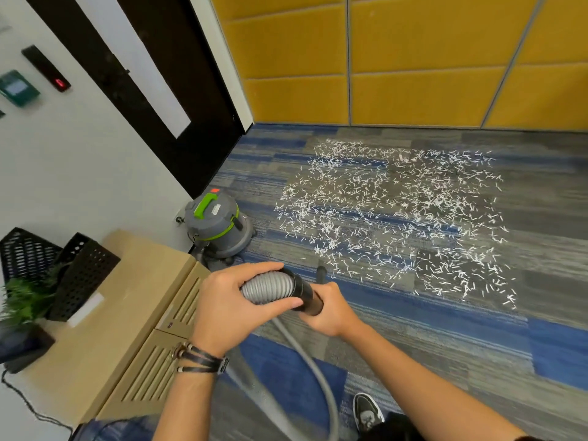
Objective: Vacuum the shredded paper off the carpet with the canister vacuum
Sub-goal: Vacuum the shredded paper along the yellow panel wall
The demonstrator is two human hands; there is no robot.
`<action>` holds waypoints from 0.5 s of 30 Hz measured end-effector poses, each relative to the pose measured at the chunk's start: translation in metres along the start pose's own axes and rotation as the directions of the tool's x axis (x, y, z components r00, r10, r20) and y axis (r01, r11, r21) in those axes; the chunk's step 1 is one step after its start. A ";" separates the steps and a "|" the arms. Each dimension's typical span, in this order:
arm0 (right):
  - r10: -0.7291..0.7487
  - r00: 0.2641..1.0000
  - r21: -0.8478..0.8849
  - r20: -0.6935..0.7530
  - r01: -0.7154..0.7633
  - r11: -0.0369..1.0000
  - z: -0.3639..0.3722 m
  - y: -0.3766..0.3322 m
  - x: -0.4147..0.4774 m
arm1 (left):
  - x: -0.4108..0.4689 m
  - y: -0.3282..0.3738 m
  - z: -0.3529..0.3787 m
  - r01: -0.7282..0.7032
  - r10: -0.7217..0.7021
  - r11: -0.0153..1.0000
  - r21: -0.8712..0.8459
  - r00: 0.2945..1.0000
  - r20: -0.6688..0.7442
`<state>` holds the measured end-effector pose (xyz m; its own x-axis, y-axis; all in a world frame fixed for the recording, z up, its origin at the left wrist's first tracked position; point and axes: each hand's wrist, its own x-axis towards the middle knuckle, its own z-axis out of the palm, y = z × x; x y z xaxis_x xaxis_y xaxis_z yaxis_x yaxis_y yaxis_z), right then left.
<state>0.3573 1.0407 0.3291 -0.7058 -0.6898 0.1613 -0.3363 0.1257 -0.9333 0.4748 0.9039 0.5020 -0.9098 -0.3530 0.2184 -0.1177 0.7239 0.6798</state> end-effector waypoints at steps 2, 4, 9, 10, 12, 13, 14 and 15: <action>-0.018 1.000 -0.016 -0.016 0.017 1.000 0.000 -0.004 -0.010 | -0.010 0.002 -0.003 -0.035 0.035 0.999 0.007 0.999 -0.014; -0.034 0.999 -0.019 -0.022 0.033 0.999 0.002 -0.009 -0.017 | -0.018 0.004 -0.007 -0.067 0.068 0.998 0.013 0.997 -0.037; -0.061 0.997 -0.058 -0.038 0.058 0.997 0.020 -0.016 -0.012 | -0.034 -0.003 -0.024 -0.068 0.074 0.997 0.048 0.987 -0.142; -0.069 0.997 -0.056 -0.028 0.067 0.996 0.025 -0.018 -0.008 | -0.036 -0.007 -0.028 -0.055 0.064 0.997 0.062 0.986 -0.155; -0.080 0.997 -0.033 0.007 0.080 0.996 0.033 -0.020 0.000 | -0.040 -0.013 -0.030 -0.024 0.037 0.996 0.086 0.987 -0.157; -0.074 0.997 -0.019 0.031 0.075 0.997 0.036 -0.019 0.004 | -0.041 -0.017 -0.029 -0.004 0.019 0.995 0.098 0.989 -0.148; -0.062 0.997 -0.005 0.054 0.062 0.998 0.039 -0.018 0.008 | -0.041 -0.020 -0.027 0.017 -0.002 0.994 0.110 0.991 -0.135; -0.045 0.996 0.007 0.076 0.044 0.999 0.041 -0.015 0.011 | -0.042 -0.023 -0.025 0.040 -0.025 0.992 0.120 0.992 -0.123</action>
<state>0.3799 1.0018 0.3318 -0.6405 -0.7470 0.1779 -0.3627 0.0901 -0.9276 0.5253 0.8875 0.4944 -0.8506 -0.4411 0.2861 -0.2005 0.7752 0.5990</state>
